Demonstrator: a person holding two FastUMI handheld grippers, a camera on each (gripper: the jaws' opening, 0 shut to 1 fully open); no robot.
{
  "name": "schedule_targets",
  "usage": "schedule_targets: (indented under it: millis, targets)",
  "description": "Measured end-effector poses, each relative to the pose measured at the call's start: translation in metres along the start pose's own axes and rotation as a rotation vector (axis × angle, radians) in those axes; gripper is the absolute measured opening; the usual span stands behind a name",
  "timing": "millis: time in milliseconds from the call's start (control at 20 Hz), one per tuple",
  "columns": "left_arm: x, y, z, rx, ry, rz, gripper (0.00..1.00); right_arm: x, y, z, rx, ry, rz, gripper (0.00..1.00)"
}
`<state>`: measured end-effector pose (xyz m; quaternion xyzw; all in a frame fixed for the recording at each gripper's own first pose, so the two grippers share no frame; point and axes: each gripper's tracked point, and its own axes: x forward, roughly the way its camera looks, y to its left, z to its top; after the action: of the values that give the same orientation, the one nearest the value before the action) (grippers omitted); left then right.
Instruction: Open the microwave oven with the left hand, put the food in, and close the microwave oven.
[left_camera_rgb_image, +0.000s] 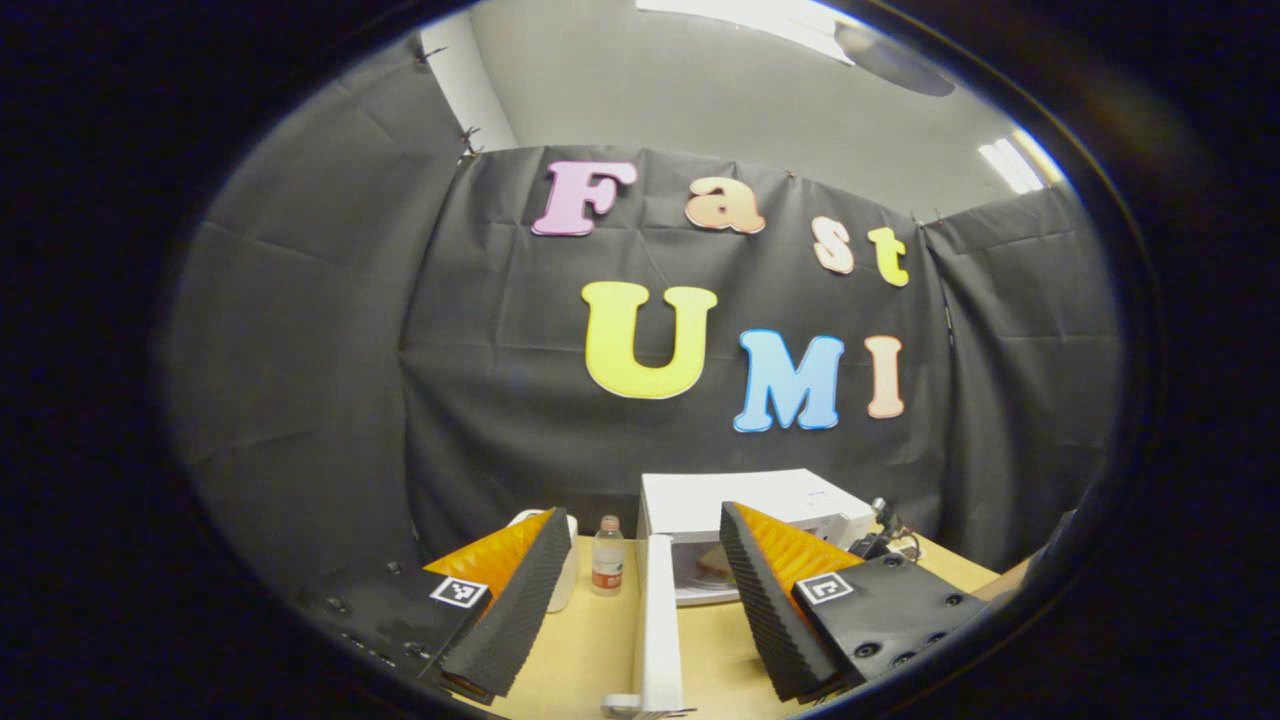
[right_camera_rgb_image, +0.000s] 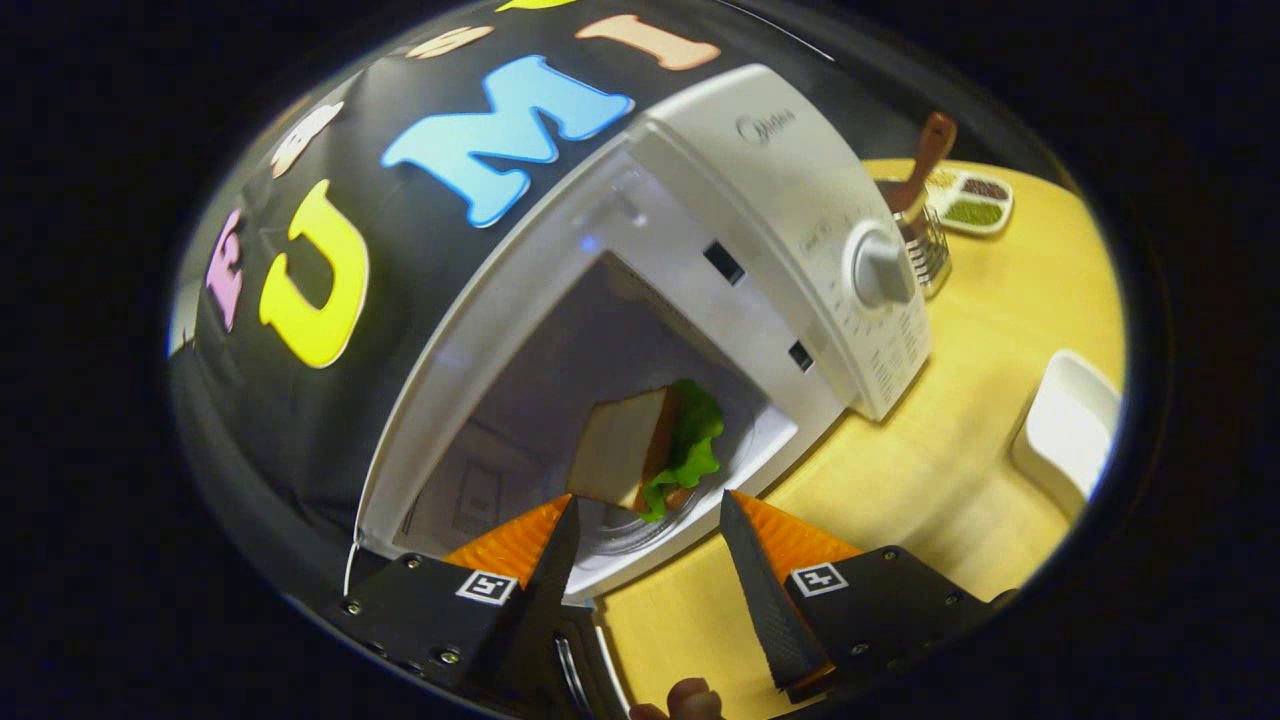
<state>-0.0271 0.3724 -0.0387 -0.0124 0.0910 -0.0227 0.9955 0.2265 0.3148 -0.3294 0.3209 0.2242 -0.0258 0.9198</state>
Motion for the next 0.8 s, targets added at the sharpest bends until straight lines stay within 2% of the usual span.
schedule_targets:
  millis: [200,400,600,800]
  targets:
    - [0.012,-0.038,0.002,-0.005,-0.019,-0.056,0.96,-0.071,0.0,0.055,-0.304,-0.12,0.019,0.84]
    - [0.025,-0.075,-0.006,-0.024,-0.023,-0.114,0.96,-0.143,0.011,0.113,-0.54,-0.24,0.042,0.83]
    - [0.034,-0.107,-0.01,-0.035,-0.024,-0.164,0.97,-0.204,0.018,0.155,-0.596,-0.33,0.051,0.84]
    - [0.038,-0.123,-0.004,-0.028,-0.037,-0.182,0.95,-0.251,0.026,0.193,-0.654,-0.404,0.029,0.83]
